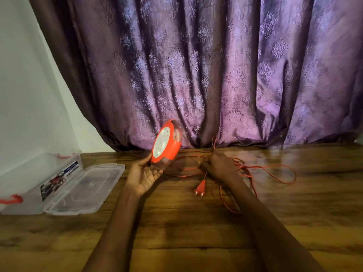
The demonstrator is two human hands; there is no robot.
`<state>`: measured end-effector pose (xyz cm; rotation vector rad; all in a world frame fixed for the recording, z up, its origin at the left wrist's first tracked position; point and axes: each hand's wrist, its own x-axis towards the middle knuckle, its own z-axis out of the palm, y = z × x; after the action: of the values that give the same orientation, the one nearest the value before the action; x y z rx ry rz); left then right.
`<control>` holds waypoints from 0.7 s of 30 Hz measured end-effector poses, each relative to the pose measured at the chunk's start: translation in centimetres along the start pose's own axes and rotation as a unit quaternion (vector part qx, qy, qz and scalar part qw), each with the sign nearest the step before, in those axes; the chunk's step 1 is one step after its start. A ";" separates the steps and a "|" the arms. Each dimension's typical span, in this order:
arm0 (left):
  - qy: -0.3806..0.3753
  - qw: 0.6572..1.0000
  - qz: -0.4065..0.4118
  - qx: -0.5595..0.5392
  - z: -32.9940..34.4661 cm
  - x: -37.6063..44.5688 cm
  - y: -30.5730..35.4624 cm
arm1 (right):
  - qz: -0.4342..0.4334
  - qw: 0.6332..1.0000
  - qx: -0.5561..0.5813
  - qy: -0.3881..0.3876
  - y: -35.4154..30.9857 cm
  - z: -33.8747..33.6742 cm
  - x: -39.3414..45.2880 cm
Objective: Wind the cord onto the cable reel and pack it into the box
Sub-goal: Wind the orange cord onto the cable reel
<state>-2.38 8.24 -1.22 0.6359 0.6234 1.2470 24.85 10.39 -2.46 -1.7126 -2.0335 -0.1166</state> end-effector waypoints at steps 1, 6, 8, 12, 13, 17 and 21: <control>-0.001 1.000 0.003 -0.009 -0.1 0.0 0.1 | 0.024 0.999 -0.013 0.029 -0.2 -0.5 0.4; -0.001 0.999 0.017 -0.037 -0.4 -0.1 0.2 | 0.104 0.991 0.086 0.026 -0.6 -3.8 4.8; -0.009 0.999 0.017 -0.050 -0.4 0.0 0.2 | 0.089 0.973 0.215 0.012 -1.7 -5.1 7.5; -0.041 0.994 0.006 -0.097 -0.5 0.1 -0.1 | 0.046 0.913 0.405 -0.030 -4.8 -7.0 13.1; -0.050 0.993 0.001 -0.106 -0.6 0.2 -0.1 | 0.032 0.918 0.395 -0.031 -5.4 -7.4 14.0; -0.068 0.993 -0.006 -0.100 -1.0 0.5 -0.1 | -0.013 0.937 0.338 -0.093 -6.6 -7.3 15.7; -0.090 0.990 -0.021 -0.109 -0.7 0.5 0.0 | -0.013 0.942 0.282 -0.179 -6.0 -4.8 14.4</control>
<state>-2.82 8.81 -1.76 0.5418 0.3430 1.1835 19.05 20.41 9.04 -1.4037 -2.0565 0.7501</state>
